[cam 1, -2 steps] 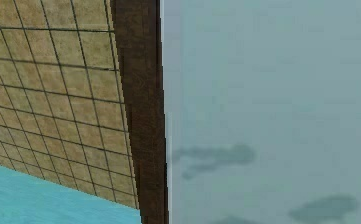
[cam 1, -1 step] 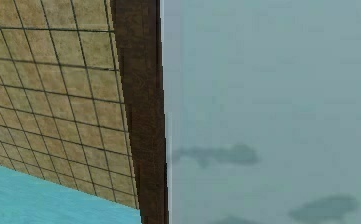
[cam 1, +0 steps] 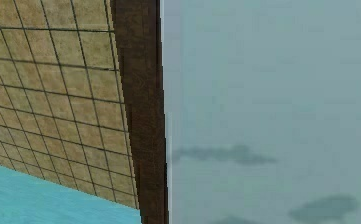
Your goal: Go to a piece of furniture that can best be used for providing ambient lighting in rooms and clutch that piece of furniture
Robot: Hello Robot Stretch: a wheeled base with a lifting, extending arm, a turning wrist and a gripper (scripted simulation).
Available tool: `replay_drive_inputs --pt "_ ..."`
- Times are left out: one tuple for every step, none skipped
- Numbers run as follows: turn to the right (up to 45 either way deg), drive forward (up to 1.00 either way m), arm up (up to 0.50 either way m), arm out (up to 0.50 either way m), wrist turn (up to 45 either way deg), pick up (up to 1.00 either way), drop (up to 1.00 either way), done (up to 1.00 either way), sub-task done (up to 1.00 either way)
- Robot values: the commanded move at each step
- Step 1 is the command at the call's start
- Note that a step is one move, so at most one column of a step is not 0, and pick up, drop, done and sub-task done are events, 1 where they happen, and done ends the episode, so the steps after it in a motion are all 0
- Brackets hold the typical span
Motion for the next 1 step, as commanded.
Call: replay_drive_inputs --pt "0.0 0.0 0.0 0.0 45.0 0.0 0.0 0.0 0.0"
